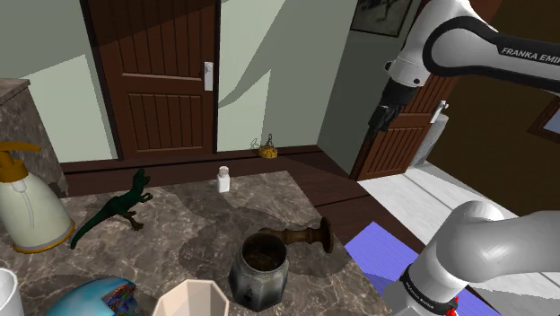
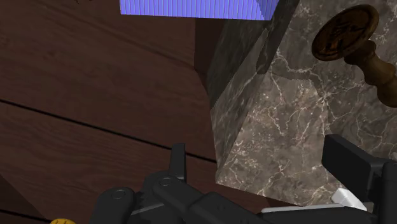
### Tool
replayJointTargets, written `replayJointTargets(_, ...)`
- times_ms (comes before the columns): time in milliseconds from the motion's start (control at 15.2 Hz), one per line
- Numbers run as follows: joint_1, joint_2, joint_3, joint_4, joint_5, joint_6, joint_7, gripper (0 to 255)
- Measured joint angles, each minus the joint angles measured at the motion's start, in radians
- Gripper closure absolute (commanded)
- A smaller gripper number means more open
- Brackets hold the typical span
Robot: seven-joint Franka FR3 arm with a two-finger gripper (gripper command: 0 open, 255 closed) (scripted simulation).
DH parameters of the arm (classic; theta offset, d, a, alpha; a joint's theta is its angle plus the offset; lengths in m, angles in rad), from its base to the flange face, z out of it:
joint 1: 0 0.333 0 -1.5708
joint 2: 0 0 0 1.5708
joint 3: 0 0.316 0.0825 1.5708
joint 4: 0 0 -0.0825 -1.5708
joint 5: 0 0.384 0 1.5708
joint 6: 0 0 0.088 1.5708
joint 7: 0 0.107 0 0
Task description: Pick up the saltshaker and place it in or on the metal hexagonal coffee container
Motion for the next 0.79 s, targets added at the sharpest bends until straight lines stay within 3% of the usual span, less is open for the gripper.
replayJointTargets(264,0.009,0.028,0.035,-0.021,0.018,0.056,0.047,0)
replayJointTargets(792,0.040,0.184,0.180,-0.050,0.068,0.268,0.237,0)
